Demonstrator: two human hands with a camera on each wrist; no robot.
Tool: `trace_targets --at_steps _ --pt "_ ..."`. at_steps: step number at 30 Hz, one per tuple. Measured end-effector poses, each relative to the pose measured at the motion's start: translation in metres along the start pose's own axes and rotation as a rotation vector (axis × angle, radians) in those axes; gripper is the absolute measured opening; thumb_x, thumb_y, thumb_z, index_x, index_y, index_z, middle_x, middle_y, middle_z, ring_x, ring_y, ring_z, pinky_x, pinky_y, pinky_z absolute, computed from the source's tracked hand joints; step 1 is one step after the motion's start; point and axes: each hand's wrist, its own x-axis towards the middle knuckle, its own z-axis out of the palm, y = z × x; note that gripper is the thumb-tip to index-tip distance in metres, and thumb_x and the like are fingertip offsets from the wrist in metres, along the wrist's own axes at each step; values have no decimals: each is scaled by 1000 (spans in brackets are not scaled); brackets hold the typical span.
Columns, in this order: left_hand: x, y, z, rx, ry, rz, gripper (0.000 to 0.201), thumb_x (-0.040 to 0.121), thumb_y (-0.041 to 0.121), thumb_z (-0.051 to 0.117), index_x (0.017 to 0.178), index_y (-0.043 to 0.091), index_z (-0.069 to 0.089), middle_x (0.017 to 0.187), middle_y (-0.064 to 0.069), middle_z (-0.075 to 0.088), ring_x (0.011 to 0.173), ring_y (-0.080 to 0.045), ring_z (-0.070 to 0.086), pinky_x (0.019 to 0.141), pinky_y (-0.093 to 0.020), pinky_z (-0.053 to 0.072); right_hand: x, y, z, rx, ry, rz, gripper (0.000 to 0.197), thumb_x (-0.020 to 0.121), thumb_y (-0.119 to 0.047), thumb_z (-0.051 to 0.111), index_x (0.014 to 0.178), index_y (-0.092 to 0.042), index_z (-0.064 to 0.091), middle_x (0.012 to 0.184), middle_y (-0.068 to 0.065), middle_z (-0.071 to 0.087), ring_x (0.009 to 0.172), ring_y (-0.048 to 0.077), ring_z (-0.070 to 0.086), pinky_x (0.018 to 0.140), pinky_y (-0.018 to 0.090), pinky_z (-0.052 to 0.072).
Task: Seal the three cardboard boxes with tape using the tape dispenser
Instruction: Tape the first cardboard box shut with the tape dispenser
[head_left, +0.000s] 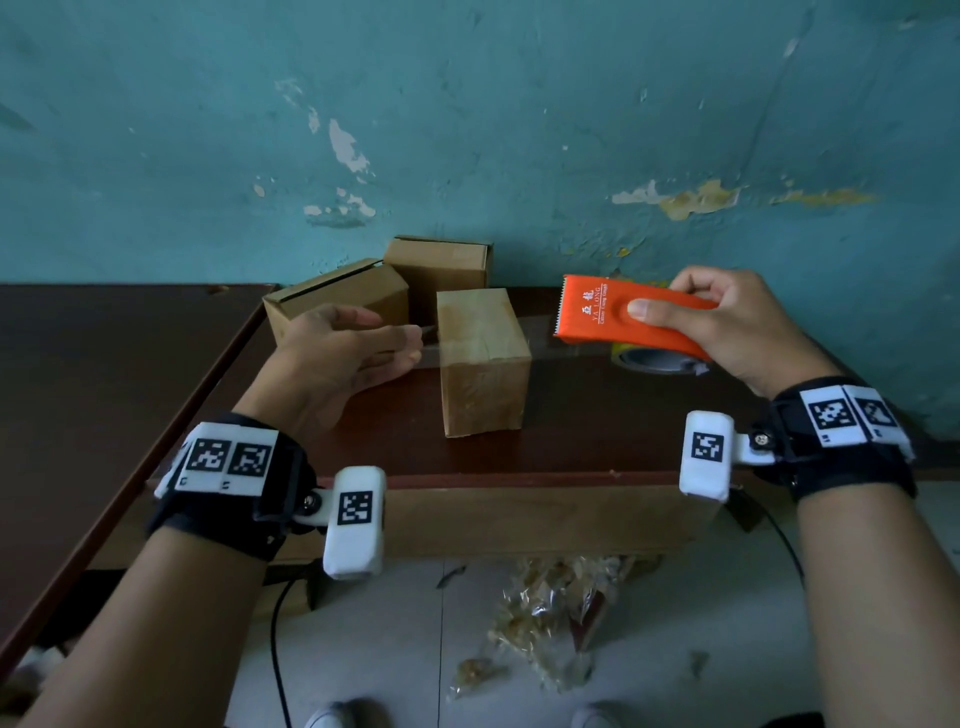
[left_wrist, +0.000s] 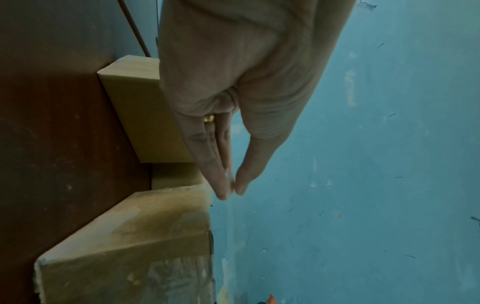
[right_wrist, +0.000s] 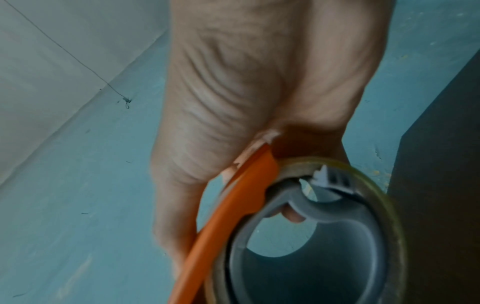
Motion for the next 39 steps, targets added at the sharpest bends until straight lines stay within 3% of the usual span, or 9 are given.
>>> trace_targets --at_steps 7,10,15,20,23,26,33,36,39 --pt "4 -5 0 25 58 -32 61 76 -4 88 127 2 54 118 -28 73 92 -30 81 69 -26 63 5 7 5 -46 -13 28 57 76 -55 83 85 -2 66 69 5 65 56 15 61 45 25 46" --pt "3 -6 2 39 57 -47 60 77 -4 87 127 2 54 118 -27 73 92 -29 81 69 -25 63 7 11 5 -41 -24 56 61 74 -56 82 88 1 68 71 9 66 58 19 62 52 28 46" --pt "1 -6 4 51 49 -53 58 79 -5 86 128 0 54 113 -27 75 92 -28 81 67 -24 63 6 11 6 -49 -29 69 55 80 -49 87 86 2 67 69 8 63 52 12 58 43 22 43" --pt "0 -7 3 52 46 -78 61 78 -6 86 130 -2 53 109 -26 76 94 -29 81 67 -25 64 5 9 6 -78 -62 104 45 74 -57 84 79 -15 67 72 5 67 62 17 65 56 30 49" --pt "1 -8 3 61 52 -89 61 77 -6 86 130 -1 54 108 -25 76 93 -28 81 66 -25 63 5 10 7 -87 -76 112 53 71 -61 80 83 -11 69 78 12 69 67 21 66 61 33 50" --pt "1 -10 3 78 58 -97 60 78 -5 86 129 -1 55 113 -26 74 92 -27 81 66 -25 63 5 10 8 -96 -88 106 55 82 -54 84 91 -2 70 83 18 70 71 24 68 64 34 50" --pt "4 -14 3 132 74 -125 56 76 -3 87 124 2 57 116 -25 74 91 -26 81 66 -25 63 6 14 8 -94 -126 124 46 88 -48 80 89 -4 70 85 18 73 76 29 70 72 36 51" --pt "5 -15 3 163 74 -122 59 76 -2 88 125 3 56 115 -24 74 89 -27 81 66 -26 63 6 18 9 -71 -141 135 53 85 -52 82 95 -1 72 90 21 75 79 30 73 73 36 52" --pt "5 -18 4 212 72 -116 68 74 4 92 129 4 53 112 -24 75 89 -30 81 76 -34 65 6 20 9 -43 -155 145 66 71 -64 81 95 -2 73 87 18 76 75 27 74 74 37 53"
